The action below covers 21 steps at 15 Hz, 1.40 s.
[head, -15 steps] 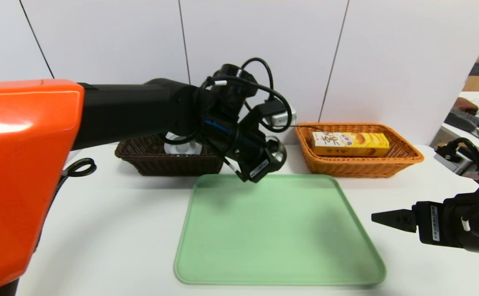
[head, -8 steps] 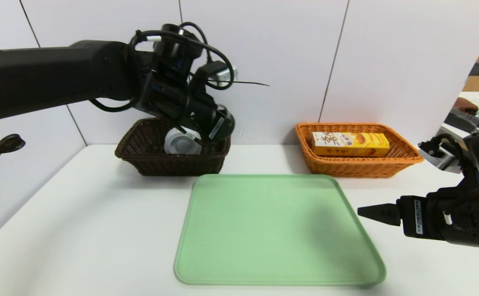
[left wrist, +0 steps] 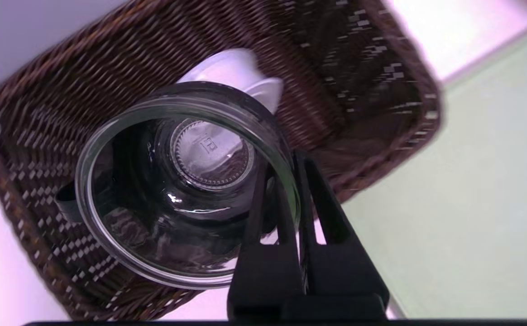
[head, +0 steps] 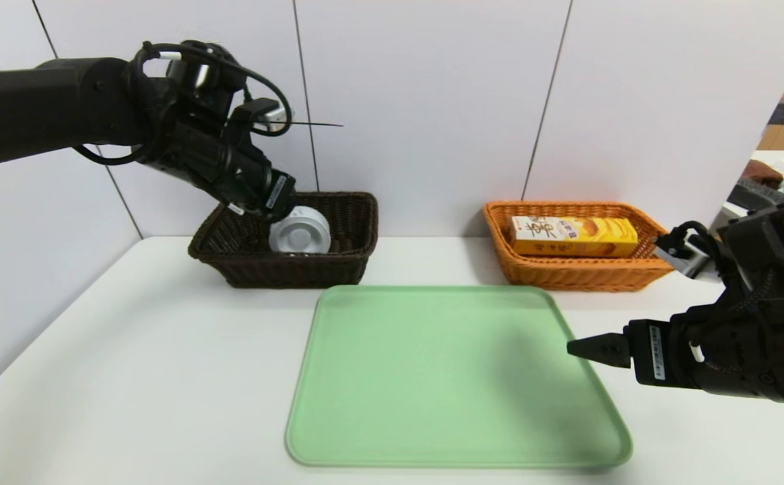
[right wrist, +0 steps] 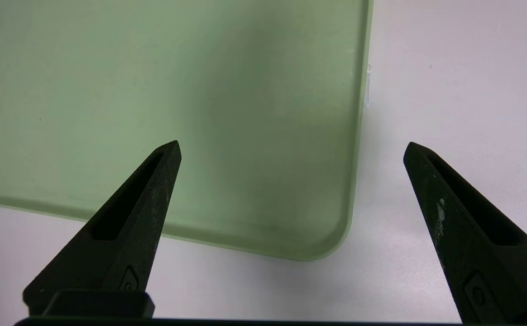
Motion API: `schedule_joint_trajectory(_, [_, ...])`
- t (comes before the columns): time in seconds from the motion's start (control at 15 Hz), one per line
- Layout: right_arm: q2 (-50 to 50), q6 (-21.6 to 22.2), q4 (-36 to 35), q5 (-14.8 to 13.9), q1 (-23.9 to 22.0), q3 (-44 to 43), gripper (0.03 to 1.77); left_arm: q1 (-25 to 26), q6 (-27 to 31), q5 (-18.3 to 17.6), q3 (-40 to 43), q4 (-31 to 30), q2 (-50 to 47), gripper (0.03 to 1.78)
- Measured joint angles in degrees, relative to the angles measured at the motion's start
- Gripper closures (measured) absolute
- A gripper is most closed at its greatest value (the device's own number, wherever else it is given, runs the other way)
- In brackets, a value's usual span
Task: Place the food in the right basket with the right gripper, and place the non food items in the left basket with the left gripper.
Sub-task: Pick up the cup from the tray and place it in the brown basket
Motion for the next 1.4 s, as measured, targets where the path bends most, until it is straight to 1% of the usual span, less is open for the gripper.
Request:
schedule_joint_trajectory(0.13, [0.5, 0.0, 0.0, 0.0, 0.1, 0.0, 0.10, 2.9, -2.1, 1.0, 0.0, 0.1, 1.2, 1.73])
schedule_joint_trajectory(0.27, [1.3, -0.1, 0.0, 0.0, 0.1, -0.3, 0.10, 5.1, -2.4, 1.1, 0.0, 0.9, 2.3, 1.73])
schedule_joint_trajectory(0.47, [2.4, -0.1, 0.0, -0.1, 0.2, -0.7, 0.10, 6.8, -2.8, 1.1, 0.0, 0.7, 4.1, 1.73])
schedule_joint_trajectory(1.0, [3.3, 0.0, -1.1, 0.0, 0.2, -0.9, 0.10, 6.9, -2.8, 0.6, -0.3, -0.3, 6.3, 1.73])
schedule_joint_trajectory(1.27, [3.6, 0.1, -1.1, -0.1, 0.2, -0.8, 0.10, 5.7, -2.6, 0.6, -0.4, -0.9, 6.4, 1.72])
schedule_joint_trajectory(1.33, [3.6, 0.1, -1.2, -0.1, 0.2, -0.8, 0.10, 5.6, -2.6, 0.6, -0.4, -0.9, 6.5, 1.52])
schedule_joint_trajectory(1.4, [3.6, 0.1, -1.1, -0.1, 0.2, -0.7, 0.10, 5.5, -2.6, 0.7, -0.4, -0.9, 6.5, 1.36])
